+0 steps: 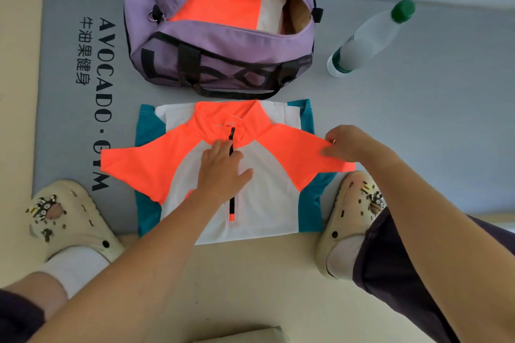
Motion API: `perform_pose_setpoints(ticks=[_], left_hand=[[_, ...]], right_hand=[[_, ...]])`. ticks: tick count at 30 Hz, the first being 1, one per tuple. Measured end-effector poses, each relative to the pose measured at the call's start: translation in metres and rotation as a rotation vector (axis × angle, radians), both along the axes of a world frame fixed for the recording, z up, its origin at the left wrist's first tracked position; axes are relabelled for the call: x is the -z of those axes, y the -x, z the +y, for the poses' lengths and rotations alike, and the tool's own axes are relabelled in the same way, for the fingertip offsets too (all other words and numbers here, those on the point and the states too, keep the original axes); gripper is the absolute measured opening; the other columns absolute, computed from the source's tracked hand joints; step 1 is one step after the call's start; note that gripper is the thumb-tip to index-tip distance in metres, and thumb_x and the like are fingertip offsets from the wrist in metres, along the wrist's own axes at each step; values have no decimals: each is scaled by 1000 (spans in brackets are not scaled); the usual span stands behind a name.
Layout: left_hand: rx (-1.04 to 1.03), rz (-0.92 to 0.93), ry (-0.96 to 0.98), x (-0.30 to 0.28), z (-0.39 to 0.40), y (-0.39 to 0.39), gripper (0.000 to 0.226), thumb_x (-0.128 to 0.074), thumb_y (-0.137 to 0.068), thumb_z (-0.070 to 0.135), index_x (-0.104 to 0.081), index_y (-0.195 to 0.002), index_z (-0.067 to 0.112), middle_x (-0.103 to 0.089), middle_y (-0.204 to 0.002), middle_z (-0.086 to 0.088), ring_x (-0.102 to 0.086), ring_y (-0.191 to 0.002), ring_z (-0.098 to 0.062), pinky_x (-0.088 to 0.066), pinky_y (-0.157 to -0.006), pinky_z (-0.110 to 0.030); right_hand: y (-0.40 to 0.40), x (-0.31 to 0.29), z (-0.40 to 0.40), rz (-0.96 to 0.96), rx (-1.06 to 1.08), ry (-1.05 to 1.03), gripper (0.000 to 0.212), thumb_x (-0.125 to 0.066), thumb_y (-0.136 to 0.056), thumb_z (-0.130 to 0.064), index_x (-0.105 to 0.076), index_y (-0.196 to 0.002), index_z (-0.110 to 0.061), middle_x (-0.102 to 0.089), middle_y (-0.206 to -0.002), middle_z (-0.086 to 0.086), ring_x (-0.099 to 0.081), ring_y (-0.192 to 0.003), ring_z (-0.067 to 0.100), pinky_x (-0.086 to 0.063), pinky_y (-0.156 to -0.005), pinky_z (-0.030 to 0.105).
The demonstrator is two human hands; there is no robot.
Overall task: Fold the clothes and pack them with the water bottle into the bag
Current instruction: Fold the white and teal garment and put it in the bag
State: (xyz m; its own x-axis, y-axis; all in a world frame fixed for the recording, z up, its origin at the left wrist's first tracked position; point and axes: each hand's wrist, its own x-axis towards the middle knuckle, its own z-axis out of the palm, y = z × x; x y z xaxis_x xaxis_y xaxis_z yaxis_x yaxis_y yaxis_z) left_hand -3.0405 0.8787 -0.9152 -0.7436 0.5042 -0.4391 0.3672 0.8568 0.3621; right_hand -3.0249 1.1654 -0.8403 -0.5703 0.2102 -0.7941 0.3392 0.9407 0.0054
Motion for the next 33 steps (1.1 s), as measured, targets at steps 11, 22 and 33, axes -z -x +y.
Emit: perform_pose_setpoints(ticks=[11, 22, 33], left_hand=[[-1166, -1198, -710, -21, 23, -44, 34, -49, -90, 65, -60, -107, 38, -72, -99, 9, -67, -100, -19, -53, -90, -34], [-979, -766, -509, 6, 18, -37, 32, -50, -100, 23, -53, -132, 18, -66, -112, -4, -65, -99, -24, -57, -84, -36], [-861, -652, -393, 13, 8, -43, 31, -53, -97, 26, -58, -126, 15, -66, -110, -4, -62, -100, -24, -49, -89, -34]], right_hand=[[22, 0, -85, -174, 798, 653, 37, -39, -104, -38, -42, -115, -3, -74, -70, 9, -71, -56, 22, -51, -48, 20], [24, 56, -62, 136, 138, 248, 34, -42, -96, -16, -54, -127, -24, -55, -112, -1, -54, -90, 21, -47, -81, 33], [29, 65, -61, 148, -87, -64, 30, -41, -95, -13, -48, -124, -17, -60, -109, 6, -60, -104, 30, -40, -70, 35]])
